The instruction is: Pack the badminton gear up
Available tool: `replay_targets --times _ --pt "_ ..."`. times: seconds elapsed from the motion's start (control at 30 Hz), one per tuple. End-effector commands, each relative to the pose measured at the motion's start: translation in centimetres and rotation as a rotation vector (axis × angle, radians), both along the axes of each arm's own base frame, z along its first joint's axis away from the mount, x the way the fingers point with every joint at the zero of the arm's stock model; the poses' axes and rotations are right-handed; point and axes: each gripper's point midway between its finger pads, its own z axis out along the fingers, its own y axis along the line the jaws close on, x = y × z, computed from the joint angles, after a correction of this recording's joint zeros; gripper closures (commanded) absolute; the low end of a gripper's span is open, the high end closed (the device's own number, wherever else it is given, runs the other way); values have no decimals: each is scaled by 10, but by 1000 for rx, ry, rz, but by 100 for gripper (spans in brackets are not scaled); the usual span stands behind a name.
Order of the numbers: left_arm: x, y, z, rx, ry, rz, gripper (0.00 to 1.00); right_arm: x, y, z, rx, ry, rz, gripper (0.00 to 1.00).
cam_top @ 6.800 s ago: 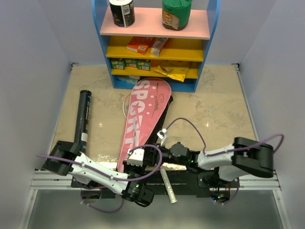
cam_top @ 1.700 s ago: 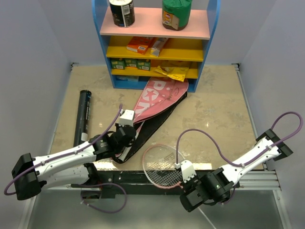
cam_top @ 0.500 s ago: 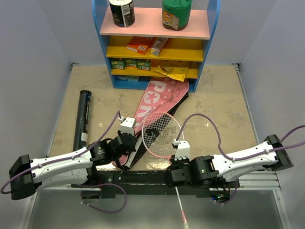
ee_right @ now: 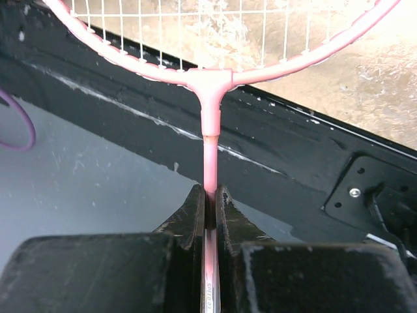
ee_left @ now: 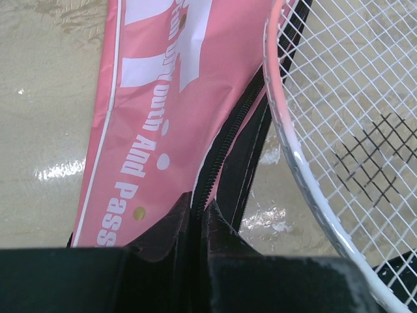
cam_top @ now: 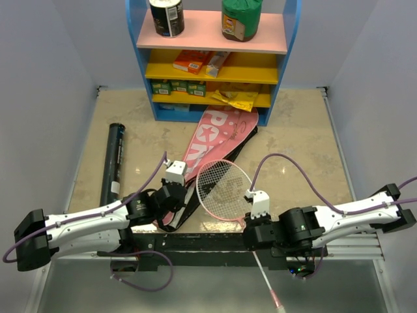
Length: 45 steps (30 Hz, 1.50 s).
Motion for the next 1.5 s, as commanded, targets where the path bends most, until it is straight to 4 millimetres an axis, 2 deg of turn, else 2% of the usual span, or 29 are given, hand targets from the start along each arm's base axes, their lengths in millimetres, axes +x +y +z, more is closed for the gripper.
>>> replay_targets --times 0.0,0.17,0.43,0.7,0.9,1.2,1.37,1.47 --pt "12 -10 26 -56 -59 30 100 -8 -10 -5 -59 15 95 100" --pt "13 -11 33 -59 -68 32 100 -18 -1 -23 -126 30 173 100" --pt "14 -9 39 -46 -82 34 100 -19 8 -24 -97 28 167 100" --pt "29 11 31 40 -103 97 100 -18 -11 -7 -38 35 150 100" --pt "45 18 40 56 -138 144 100 -19 -20 -8 -63 39 174 100" --pt "59 27 56 43 -153 196 100 -26 -25 -10 -96 47 270 100" --pt "58 29 68 13 -159 194 100 -27 -18 -13 -107 38 280 100" --pt "53 23 72 -26 -147 159 100 -27 -3 -15 -89 26 264 100"
